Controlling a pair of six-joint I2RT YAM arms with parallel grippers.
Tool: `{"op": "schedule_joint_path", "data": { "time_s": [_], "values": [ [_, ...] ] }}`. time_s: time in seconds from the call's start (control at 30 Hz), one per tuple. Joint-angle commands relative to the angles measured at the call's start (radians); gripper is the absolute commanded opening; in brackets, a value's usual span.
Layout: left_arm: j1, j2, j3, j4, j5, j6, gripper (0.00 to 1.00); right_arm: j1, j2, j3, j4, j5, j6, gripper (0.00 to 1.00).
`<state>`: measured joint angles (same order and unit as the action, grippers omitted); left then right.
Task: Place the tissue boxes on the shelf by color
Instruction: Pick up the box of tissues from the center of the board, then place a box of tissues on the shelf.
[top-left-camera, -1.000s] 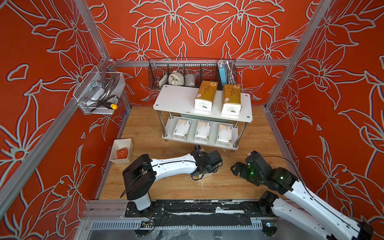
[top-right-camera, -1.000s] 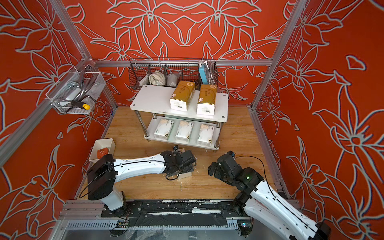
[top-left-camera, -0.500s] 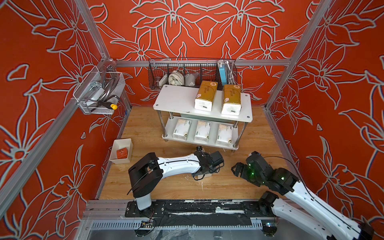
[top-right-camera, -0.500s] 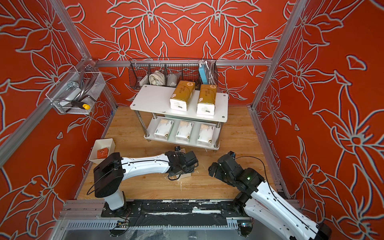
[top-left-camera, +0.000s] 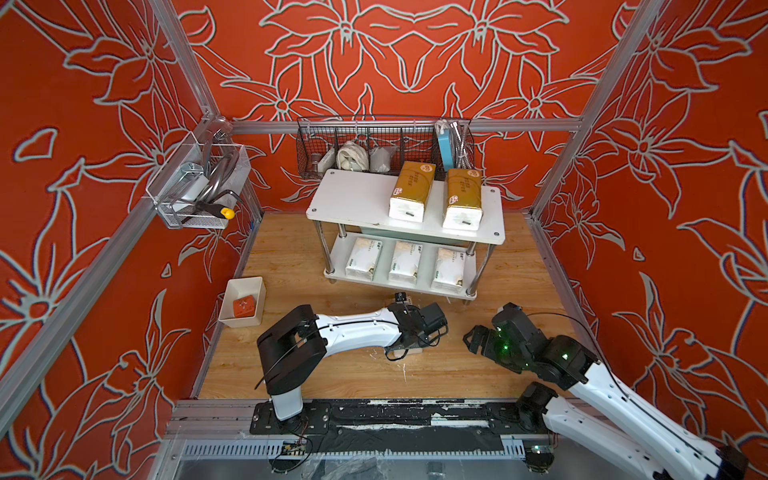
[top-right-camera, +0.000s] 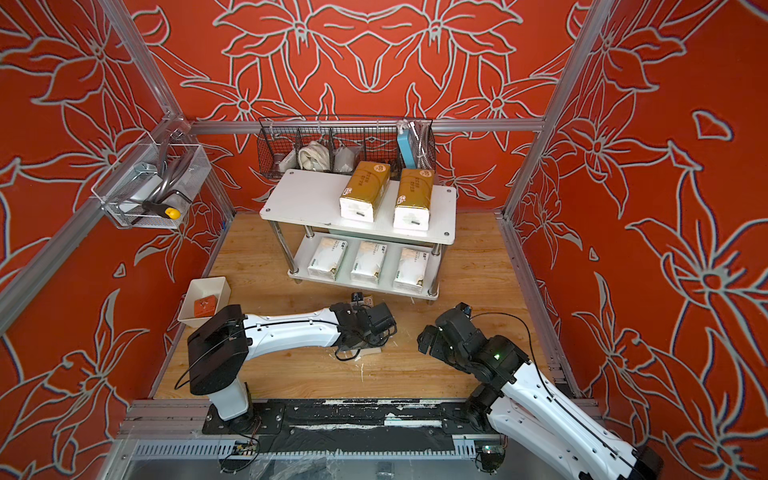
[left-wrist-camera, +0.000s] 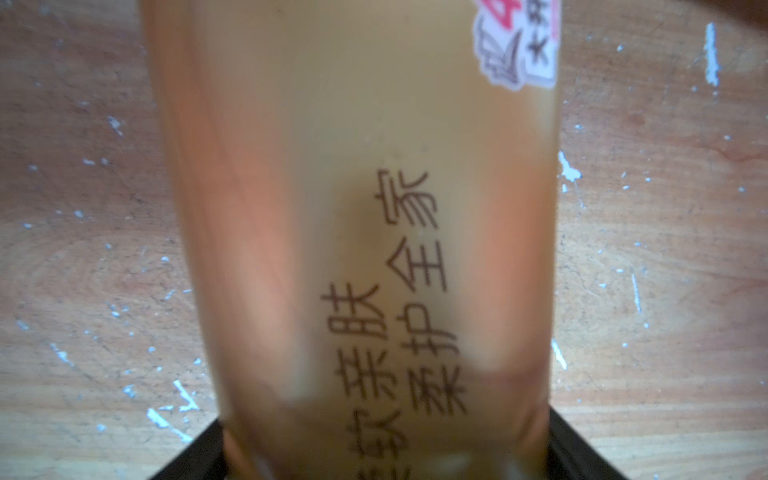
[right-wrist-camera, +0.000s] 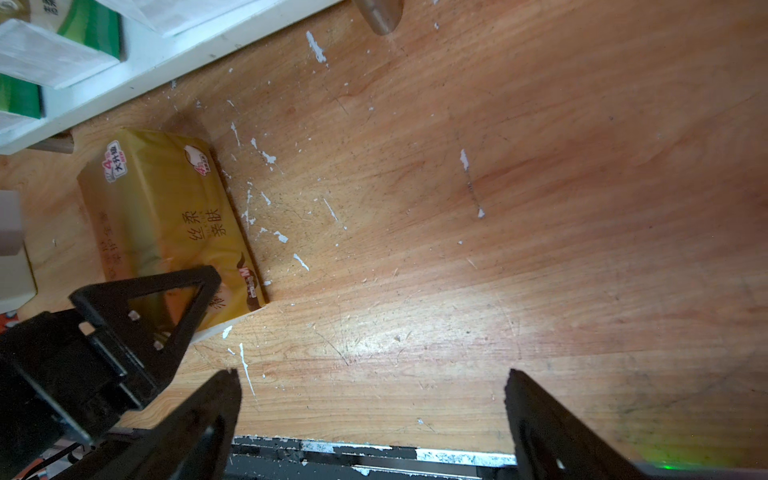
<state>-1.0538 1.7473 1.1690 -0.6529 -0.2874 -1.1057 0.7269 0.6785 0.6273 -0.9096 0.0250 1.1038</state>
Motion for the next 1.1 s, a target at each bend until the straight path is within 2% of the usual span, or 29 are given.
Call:
{"op": "schedule_joint_path", "data": {
  "time_s": [0.0, 0.37, 0.67, 0.8, 0.97, 1.07],
  "values": [
    [-0.006, -0.088, -0.011, -0.055, -0.056, 0.059, 0.78, -0.003, 0.003, 0.039, -0.019, 0.012, -0.027, 0.99],
    [-0.053, -0.362, -0.041, -0.198, -0.131, 0.174, 0.77, -0.004, 0.034, 0.104, 0.068, -0.078, -0.103, 0.99],
    [-0.056, -0.627, -0.059, -0.361, -0.171, 0.266, 0.77, -0.004, 0.082, 0.202, 0.193, -0.194, -0.128, 0.99],
    [-0.055, -0.673, 0.005, -0.44, -0.174, 0.346, 0.79, -0.005, 0.131, 0.262, 0.225, -0.238, -0.157, 0.99],
    [-0.049, -0.715, 0.119, -0.527, -0.244, 0.398, 0.81, -0.004, 0.178, 0.3, 0.236, -0.252, -0.178, 0.99],
    [-0.012, -0.741, 0.19, -0.543, -0.268, 0.445, 0.82, -0.003, 0.192, 0.298, 0.264, -0.281, -0.169, 0.99]
  ]
}}
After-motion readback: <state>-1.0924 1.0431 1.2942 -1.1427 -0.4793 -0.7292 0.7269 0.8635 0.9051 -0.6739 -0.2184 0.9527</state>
